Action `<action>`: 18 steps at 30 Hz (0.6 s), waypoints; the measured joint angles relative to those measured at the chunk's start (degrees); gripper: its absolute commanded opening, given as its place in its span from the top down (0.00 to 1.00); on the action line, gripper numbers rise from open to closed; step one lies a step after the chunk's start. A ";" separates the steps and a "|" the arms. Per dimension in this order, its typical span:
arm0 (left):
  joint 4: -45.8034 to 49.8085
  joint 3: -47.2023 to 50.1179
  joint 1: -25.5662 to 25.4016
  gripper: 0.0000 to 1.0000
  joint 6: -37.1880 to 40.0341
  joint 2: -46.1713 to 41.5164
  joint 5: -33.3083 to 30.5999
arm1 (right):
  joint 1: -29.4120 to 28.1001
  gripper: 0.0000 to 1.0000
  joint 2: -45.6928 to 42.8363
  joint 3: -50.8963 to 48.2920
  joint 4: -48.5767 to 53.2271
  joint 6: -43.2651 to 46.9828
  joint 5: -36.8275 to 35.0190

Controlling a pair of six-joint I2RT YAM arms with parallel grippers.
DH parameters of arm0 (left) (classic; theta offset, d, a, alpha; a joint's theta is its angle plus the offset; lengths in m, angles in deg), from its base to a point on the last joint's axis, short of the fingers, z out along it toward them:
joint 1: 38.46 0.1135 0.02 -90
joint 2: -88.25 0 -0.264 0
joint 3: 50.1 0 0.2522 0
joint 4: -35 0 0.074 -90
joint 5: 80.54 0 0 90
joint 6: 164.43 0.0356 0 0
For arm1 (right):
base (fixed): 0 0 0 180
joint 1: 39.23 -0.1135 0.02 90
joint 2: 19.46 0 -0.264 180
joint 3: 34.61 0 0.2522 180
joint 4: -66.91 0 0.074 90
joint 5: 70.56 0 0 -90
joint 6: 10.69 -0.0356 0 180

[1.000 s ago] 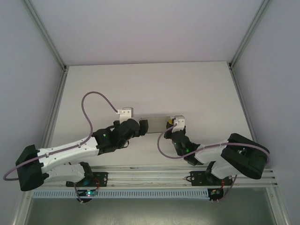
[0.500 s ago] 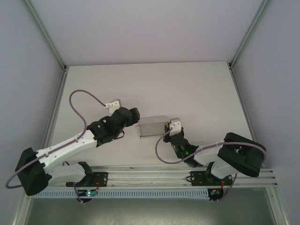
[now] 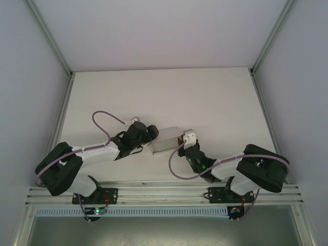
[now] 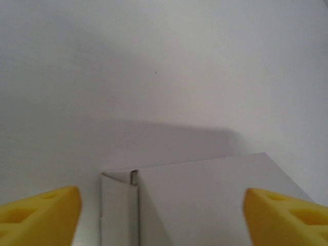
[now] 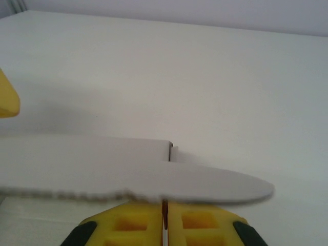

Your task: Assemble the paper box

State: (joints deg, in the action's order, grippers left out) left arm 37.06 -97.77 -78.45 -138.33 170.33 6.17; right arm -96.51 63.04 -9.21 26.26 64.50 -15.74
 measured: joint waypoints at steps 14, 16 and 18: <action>-13.14 3.32 0.04 0.58 -3.43 9.18 5.11 | -0.37 0.60 -11.93 -0.55 16.06 -7.19 4.61; -13.42 3.08 0.02 0.58 -3.30 9.60 5.22 | -0.37 0.58 -15.45 -1.38 18.93 -8.20 4.81; -13.42 2.58 -0.02 0.58 -2.75 10.12 5.29 | -0.37 0.57 -18.47 -1.55 21.79 -8.90 4.98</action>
State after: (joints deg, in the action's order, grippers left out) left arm 23.64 -95.19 -78.47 -141.08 180.45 11.46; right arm -96.88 44.57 -10.76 48.05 55.61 -10.76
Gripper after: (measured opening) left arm 0.416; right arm 0.421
